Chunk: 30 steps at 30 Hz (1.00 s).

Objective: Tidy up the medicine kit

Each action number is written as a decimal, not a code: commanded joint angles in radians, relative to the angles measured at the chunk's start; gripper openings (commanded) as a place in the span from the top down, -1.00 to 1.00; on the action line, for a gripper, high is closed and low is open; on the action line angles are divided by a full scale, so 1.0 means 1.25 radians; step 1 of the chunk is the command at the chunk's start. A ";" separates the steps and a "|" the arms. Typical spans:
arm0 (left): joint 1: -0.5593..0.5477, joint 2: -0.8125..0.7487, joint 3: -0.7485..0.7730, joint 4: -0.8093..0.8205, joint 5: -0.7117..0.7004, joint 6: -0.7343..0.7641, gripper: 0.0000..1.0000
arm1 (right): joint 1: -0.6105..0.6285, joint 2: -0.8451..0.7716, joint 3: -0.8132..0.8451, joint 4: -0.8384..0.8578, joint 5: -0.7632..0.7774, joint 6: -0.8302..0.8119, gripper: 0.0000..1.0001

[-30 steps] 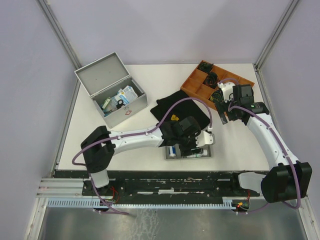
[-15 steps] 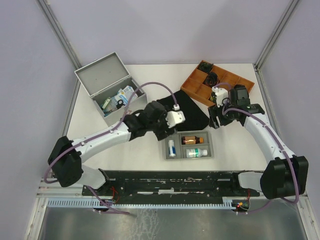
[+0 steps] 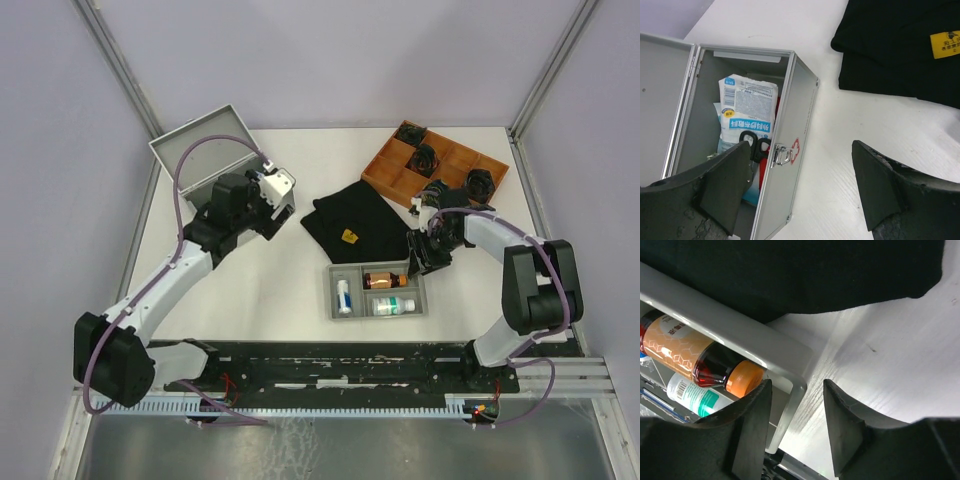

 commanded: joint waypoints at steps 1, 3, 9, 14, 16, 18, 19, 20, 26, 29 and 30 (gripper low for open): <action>0.030 0.013 0.028 0.046 0.020 0.014 -0.77 | 0.010 0.018 0.034 0.005 0.006 0.021 -0.03; 0.043 0.023 0.033 0.046 0.030 0.011 -0.77 | 0.020 0.017 0.032 0.008 0.028 0.018 0.05; 0.083 0.072 0.052 0.016 0.057 0.023 -0.78 | 0.036 0.002 0.033 0.018 0.072 0.018 0.29; 0.129 0.119 0.067 0.018 0.066 0.067 -0.78 | 0.036 -0.008 0.047 0.008 0.078 0.028 0.51; 0.149 0.145 0.088 0.004 0.071 0.088 -0.78 | 0.036 -0.013 0.051 0.003 0.077 0.035 0.59; 0.169 0.176 0.112 -0.023 0.092 0.109 -0.78 | 0.036 -0.019 0.053 0.000 0.081 0.038 0.65; 0.177 0.189 0.124 -0.040 0.106 0.120 -0.78 | 0.036 -0.023 0.054 -0.004 0.083 0.038 0.67; 0.183 0.203 0.133 -0.054 0.118 0.130 -0.77 | 0.036 -0.025 0.057 -0.007 0.085 0.038 0.69; 0.188 0.264 0.158 -0.099 0.150 0.179 -0.74 | 0.037 -0.036 0.084 -0.050 0.090 0.028 0.90; 0.188 0.295 0.171 -0.112 0.170 0.190 -0.66 | 0.037 -0.043 0.099 -0.074 0.090 0.018 0.98; 0.189 0.302 0.175 -0.116 0.178 0.192 -0.62 | 0.037 -0.047 0.104 -0.082 0.089 0.014 0.99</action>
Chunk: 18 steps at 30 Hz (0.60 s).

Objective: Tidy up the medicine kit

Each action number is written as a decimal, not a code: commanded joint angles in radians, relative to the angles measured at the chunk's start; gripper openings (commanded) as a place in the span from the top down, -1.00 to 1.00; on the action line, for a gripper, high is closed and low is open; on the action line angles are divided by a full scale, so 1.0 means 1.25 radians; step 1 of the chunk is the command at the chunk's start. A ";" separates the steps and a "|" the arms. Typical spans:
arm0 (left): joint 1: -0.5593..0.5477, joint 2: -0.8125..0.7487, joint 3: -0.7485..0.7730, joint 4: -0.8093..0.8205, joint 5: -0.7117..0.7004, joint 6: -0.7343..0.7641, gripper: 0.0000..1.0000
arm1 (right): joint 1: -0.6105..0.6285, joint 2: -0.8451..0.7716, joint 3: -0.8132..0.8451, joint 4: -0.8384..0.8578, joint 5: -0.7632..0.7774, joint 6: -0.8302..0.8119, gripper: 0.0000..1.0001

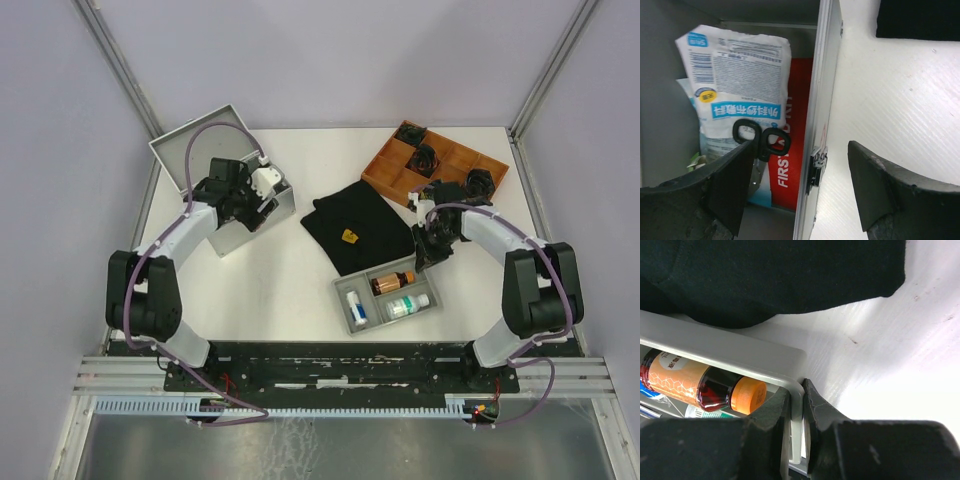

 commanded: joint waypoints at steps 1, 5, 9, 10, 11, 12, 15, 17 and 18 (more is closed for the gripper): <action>0.000 0.032 0.048 -0.024 0.062 0.052 -0.58 | 0.000 -0.052 0.058 -0.046 -0.013 -0.013 0.99; -0.001 0.051 0.058 -0.041 0.091 0.066 -0.34 | 0.000 -0.063 0.075 -0.080 -0.022 -0.019 0.99; -0.002 0.059 0.053 -0.071 0.109 0.096 0.03 | 0.000 -0.079 0.083 -0.093 -0.025 -0.020 0.99; -0.001 0.062 0.051 -0.084 0.108 0.107 0.11 | 0.000 -0.082 0.085 -0.094 -0.025 -0.021 0.99; -0.001 0.062 0.049 -0.096 0.107 0.117 0.19 | -0.001 -0.085 0.088 -0.096 -0.025 -0.021 0.99; -0.001 0.063 0.045 -0.112 0.103 0.129 0.26 | -0.001 -0.088 0.091 -0.098 -0.024 -0.021 0.99; -0.002 0.045 0.024 -0.143 0.094 0.165 0.41 | -0.001 -0.093 0.106 -0.107 -0.025 -0.021 0.99; -0.002 0.024 0.010 -0.171 0.104 0.196 0.47 | -0.002 -0.088 0.122 -0.119 -0.027 -0.020 0.99; -0.002 0.015 0.003 -0.189 0.112 0.210 0.50 | -0.002 -0.085 0.131 -0.126 -0.030 -0.020 0.99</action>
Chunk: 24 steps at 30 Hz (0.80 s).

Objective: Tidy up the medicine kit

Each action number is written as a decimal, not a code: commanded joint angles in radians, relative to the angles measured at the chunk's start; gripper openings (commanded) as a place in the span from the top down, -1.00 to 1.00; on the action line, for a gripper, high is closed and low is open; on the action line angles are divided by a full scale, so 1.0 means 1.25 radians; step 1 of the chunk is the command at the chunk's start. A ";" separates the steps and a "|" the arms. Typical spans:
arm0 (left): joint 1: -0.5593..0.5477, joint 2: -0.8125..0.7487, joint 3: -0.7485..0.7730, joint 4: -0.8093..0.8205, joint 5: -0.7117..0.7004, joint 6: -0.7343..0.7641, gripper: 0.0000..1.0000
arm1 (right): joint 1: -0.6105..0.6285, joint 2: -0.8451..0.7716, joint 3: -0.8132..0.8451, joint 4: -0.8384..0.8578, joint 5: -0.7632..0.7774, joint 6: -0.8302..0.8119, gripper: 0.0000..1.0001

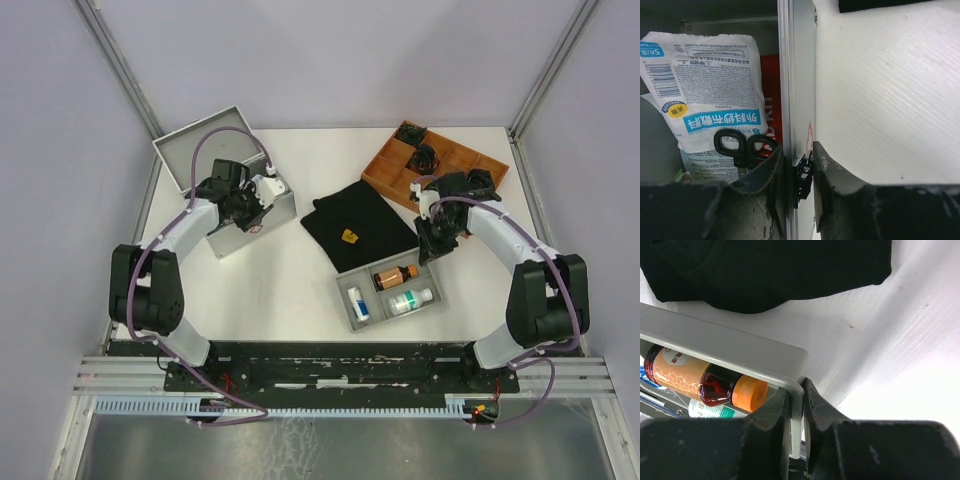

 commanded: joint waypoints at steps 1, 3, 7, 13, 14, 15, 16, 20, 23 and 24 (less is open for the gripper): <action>-0.003 -0.046 -0.029 -0.115 0.050 0.112 0.52 | -0.004 -0.030 0.078 -0.043 -0.045 0.008 0.99; -0.003 -0.066 -0.046 -0.146 0.070 0.141 0.55 | -0.006 -0.023 0.094 -0.053 -0.054 0.011 0.99; -0.006 -0.105 -0.088 -0.195 0.082 0.184 0.60 | -0.011 -0.014 0.118 -0.069 -0.061 0.014 0.99; -0.018 -0.172 -0.145 -0.243 0.087 0.221 0.63 | -0.023 -0.016 0.143 -0.084 -0.059 0.015 0.99; -0.024 -0.188 -0.154 -0.248 0.090 0.226 0.63 | -0.024 -0.016 0.150 -0.086 -0.058 0.014 0.99; -0.036 -0.200 -0.163 -0.254 0.092 0.229 0.63 | -0.025 -0.015 0.156 -0.090 -0.058 0.016 0.99; -0.054 -0.210 -0.170 -0.256 0.090 0.229 0.63 | -0.027 -0.014 0.163 -0.094 -0.059 0.019 0.99; -0.163 -0.227 -0.192 -0.256 0.079 0.219 0.67 | -0.034 0.006 0.212 -0.128 -0.084 0.035 0.99; -0.233 -0.212 -0.185 -0.223 0.077 0.168 0.69 | -0.041 0.017 0.243 -0.149 -0.093 0.047 0.99; -0.250 -0.204 -0.180 -0.203 0.080 0.150 0.70 | -0.045 0.020 0.253 -0.154 -0.096 0.048 0.99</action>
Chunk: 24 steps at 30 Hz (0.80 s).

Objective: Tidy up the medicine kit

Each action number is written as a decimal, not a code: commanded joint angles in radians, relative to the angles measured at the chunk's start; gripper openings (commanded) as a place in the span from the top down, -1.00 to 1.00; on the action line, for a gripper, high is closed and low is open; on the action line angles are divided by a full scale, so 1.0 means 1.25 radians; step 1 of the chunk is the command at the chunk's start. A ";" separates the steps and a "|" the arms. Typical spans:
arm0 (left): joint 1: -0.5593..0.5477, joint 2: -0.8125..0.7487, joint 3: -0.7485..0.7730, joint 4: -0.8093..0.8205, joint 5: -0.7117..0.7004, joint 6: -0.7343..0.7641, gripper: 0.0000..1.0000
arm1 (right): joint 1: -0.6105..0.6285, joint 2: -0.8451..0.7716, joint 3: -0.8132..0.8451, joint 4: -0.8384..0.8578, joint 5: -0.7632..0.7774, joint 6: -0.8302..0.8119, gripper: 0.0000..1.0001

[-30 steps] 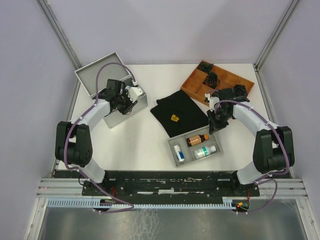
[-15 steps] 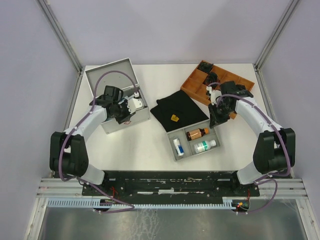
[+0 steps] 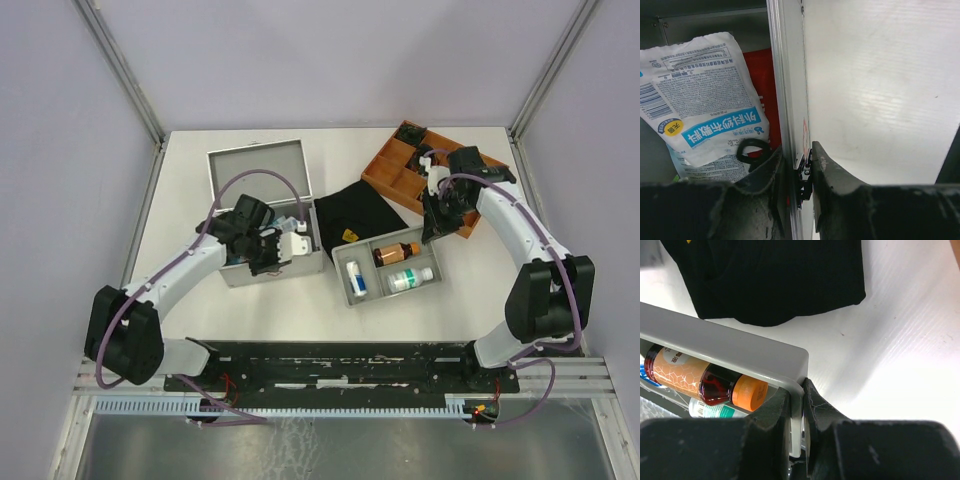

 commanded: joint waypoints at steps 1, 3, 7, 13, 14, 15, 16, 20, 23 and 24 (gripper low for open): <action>-0.092 0.027 -0.004 0.013 0.018 -0.029 0.70 | -0.017 0.007 0.083 -0.047 -0.071 0.037 0.99; -0.117 0.043 0.010 0.047 0.027 -0.056 0.70 | -0.032 0.016 0.105 -0.067 -0.077 0.034 0.99; -0.163 0.069 0.024 0.116 0.029 -0.121 0.69 | -0.075 0.029 0.150 -0.115 -0.107 0.022 0.99; -0.212 0.094 0.034 0.165 0.030 -0.183 0.57 | -0.089 0.032 0.205 -0.141 -0.112 0.054 0.99; -0.212 0.088 0.032 0.172 0.027 -0.192 0.48 | -0.088 0.036 0.217 -0.140 -0.114 0.067 0.99; -0.212 0.079 0.030 0.177 0.023 -0.197 0.40 | -0.085 0.042 0.231 -0.140 -0.115 0.078 0.99; -0.212 0.067 0.025 0.183 0.018 -0.203 0.31 | -0.081 0.049 0.248 -0.141 -0.112 0.088 0.99; -0.211 0.012 0.012 0.180 -0.005 -0.208 -0.05 | -0.045 0.076 0.297 -0.120 -0.080 0.133 0.99; -0.208 -0.029 0.015 0.149 -0.051 -0.198 -0.26 | -0.008 0.095 0.314 -0.089 -0.068 0.176 0.99; -0.205 -0.044 0.015 0.135 -0.067 -0.195 -0.32 | 0.005 0.101 0.319 -0.079 -0.062 0.190 0.99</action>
